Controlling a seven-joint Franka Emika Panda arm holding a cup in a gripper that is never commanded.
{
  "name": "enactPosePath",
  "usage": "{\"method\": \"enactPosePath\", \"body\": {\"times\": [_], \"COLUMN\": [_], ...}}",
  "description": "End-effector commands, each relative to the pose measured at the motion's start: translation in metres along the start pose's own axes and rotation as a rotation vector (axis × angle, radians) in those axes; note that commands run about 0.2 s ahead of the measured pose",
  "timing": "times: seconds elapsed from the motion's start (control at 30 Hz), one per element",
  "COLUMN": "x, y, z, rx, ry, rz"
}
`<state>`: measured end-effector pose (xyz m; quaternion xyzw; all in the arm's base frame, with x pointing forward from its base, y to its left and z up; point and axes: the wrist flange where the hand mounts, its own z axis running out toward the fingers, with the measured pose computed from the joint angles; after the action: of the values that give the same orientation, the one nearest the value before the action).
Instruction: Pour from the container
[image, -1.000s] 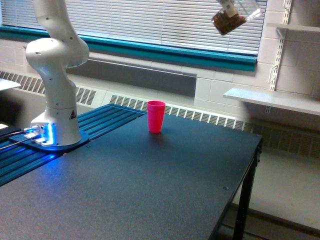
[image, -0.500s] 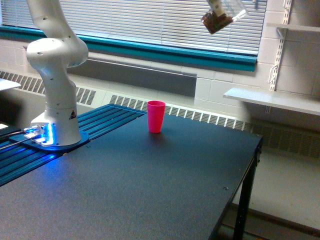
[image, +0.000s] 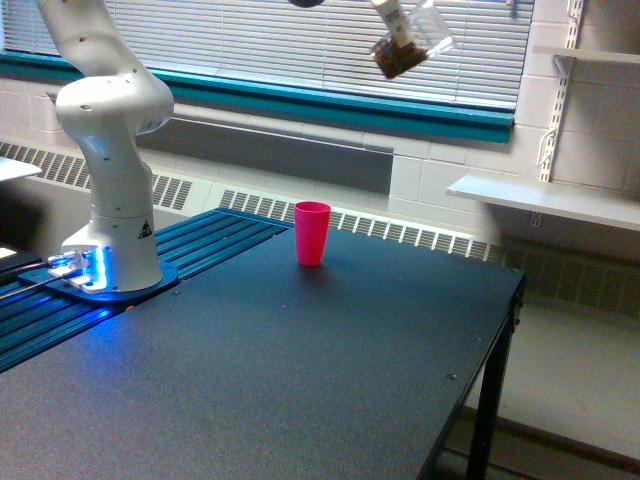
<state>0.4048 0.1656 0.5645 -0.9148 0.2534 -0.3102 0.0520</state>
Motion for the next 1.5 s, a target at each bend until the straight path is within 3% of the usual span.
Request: {"method": "enactPosePath", "body": {"times": [0.03,0.5,0.9,1.5], "x": [-0.026,-0.075,-0.107,-0.146], "y": [0.006,0.021,0.029,0.024], "z": [-0.008,-0.014,-0.005,0.006], "rx": [-0.024,-0.059,-0.077,-0.131], "ry": [-0.007,-0.045,-0.095,-0.194], "rz": [0.059,0.122,0.207,0.226]}}
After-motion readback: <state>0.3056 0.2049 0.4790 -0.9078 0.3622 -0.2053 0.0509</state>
